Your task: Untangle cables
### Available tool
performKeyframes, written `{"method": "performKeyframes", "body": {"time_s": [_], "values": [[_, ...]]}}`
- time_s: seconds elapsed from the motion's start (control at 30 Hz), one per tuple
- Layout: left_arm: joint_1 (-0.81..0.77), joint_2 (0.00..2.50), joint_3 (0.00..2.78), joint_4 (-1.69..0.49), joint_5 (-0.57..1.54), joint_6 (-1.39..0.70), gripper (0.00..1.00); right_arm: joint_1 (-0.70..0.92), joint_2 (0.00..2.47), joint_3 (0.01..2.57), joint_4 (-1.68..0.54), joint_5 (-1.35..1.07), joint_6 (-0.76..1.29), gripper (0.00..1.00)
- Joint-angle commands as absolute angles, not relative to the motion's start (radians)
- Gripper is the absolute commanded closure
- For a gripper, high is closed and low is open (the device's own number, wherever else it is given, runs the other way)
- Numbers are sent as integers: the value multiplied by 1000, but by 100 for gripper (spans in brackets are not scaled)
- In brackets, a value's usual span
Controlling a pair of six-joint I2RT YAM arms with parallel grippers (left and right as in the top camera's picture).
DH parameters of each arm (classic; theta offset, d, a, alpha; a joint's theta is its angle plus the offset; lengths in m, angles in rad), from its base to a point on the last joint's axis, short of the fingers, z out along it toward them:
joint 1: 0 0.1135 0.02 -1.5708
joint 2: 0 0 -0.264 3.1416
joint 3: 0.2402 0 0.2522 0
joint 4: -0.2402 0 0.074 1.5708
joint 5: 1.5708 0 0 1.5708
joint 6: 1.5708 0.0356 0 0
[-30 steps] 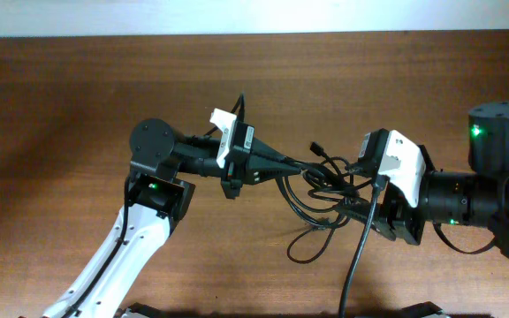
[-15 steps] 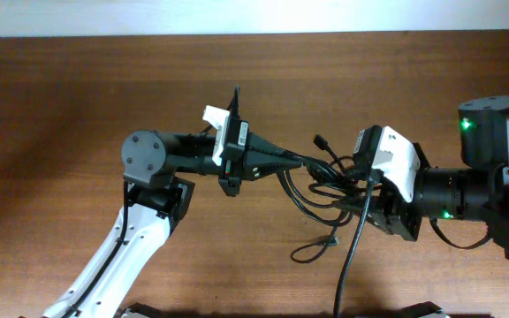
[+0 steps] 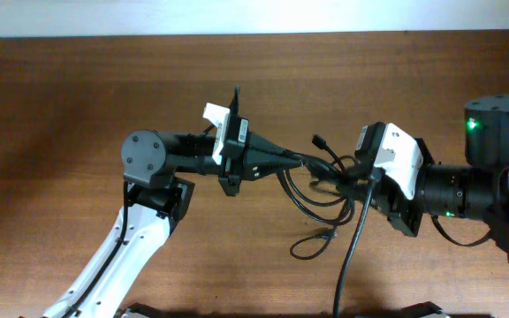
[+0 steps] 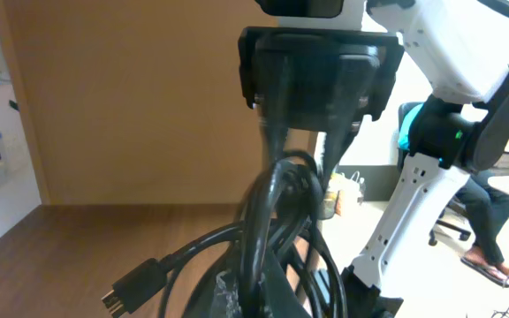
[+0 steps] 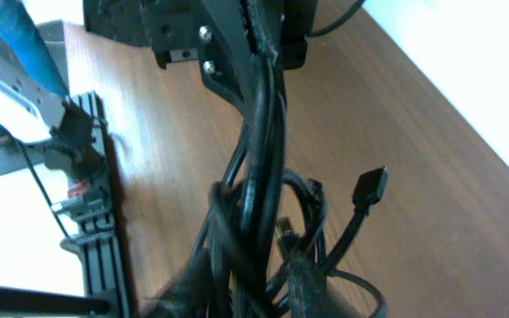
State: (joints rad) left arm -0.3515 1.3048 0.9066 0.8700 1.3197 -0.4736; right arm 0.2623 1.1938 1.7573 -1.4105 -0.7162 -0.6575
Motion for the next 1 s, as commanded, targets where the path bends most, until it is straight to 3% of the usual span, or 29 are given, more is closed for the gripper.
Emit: {"method": "performKeyframes", "body": {"time_s": [0.0,0.23,0.53,0.73,0.97], "values": [[-353,1298,913,881,1293,-505,100,262,1185,1768,-1411,-710,-658,96],[-353,1298,913,854,1294,-504,100,262,1184,1768,-1396,-711,-653,96],[-353,1298,913,559,1286,-395,100,261,1101,1768,-1299,-677,-639,96],[-352,1298,913,430,1286,-348,100,261,1066,1768,-1187,-554,-464,96],[-353,1298,913,84,1286,-176,100,261,1065,1768,-1091,-154,-253,96]]}}
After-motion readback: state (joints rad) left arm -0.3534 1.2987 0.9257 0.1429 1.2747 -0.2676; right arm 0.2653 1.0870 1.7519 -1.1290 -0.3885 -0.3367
